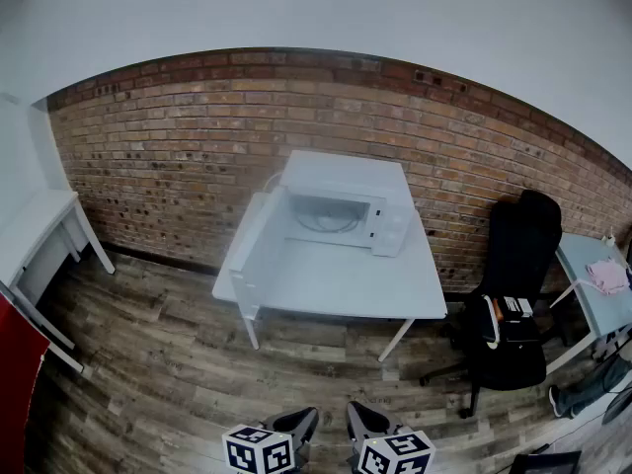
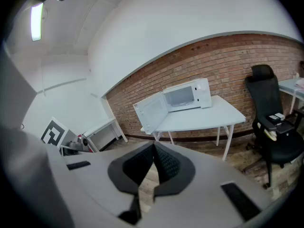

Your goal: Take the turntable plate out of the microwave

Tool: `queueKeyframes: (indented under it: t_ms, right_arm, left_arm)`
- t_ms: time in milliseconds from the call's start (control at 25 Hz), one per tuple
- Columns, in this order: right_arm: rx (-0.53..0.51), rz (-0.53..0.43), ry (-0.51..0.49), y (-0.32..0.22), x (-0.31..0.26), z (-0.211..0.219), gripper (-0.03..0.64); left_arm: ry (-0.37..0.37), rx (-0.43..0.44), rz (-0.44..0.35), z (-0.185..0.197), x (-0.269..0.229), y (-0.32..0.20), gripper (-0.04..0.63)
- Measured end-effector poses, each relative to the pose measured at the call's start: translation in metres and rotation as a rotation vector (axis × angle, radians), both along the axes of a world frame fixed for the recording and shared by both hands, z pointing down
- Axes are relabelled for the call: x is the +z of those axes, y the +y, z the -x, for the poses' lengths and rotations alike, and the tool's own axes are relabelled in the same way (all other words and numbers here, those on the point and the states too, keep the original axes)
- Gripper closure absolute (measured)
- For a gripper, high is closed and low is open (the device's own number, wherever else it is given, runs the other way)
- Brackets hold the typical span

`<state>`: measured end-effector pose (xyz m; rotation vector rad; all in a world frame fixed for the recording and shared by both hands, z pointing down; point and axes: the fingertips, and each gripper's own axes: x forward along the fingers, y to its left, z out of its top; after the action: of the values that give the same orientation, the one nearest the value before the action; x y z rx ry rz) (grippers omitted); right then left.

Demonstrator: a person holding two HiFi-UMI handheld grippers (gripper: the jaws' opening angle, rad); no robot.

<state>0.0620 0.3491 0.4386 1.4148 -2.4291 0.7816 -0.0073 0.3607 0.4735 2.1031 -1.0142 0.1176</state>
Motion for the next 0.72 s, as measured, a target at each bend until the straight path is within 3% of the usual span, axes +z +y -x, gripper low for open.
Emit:
queueKeyframes:
  t_ms: [720]
  right_arm:
    - [0.054,-0.008,-0.006,-0.006,-0.002,0.008,0.598]
  left_arm:
    - [0.007,0.010,-0.005,0.014,-0.002,-0.005,0.586]
